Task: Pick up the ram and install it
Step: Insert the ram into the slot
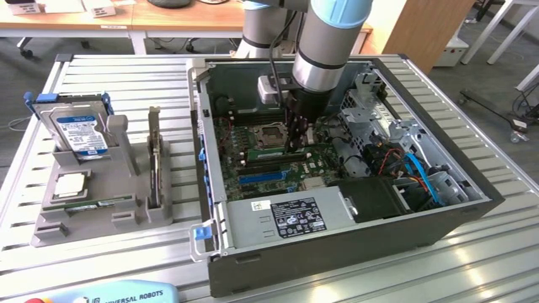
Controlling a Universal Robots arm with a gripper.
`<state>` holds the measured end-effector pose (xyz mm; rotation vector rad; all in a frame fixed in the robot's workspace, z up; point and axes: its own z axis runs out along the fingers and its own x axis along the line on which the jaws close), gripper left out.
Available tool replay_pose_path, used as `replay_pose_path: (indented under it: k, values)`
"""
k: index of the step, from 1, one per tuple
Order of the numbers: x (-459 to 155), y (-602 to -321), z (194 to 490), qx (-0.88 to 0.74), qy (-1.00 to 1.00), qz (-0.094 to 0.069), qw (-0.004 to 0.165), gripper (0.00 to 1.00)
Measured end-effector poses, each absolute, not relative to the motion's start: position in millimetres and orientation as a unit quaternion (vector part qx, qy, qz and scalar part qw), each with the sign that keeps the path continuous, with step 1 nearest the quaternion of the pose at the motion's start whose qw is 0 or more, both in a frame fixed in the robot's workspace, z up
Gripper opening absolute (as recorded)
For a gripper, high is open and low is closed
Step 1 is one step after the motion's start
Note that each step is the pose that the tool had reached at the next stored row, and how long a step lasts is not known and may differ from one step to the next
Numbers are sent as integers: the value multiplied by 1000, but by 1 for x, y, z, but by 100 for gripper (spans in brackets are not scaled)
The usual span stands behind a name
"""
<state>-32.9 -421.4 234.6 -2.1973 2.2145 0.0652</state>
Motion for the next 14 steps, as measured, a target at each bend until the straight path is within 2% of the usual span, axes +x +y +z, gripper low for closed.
replay_pose_path:
  k: [14]
  values:
    - [-33,-421,232,-704,710,21,11,11]
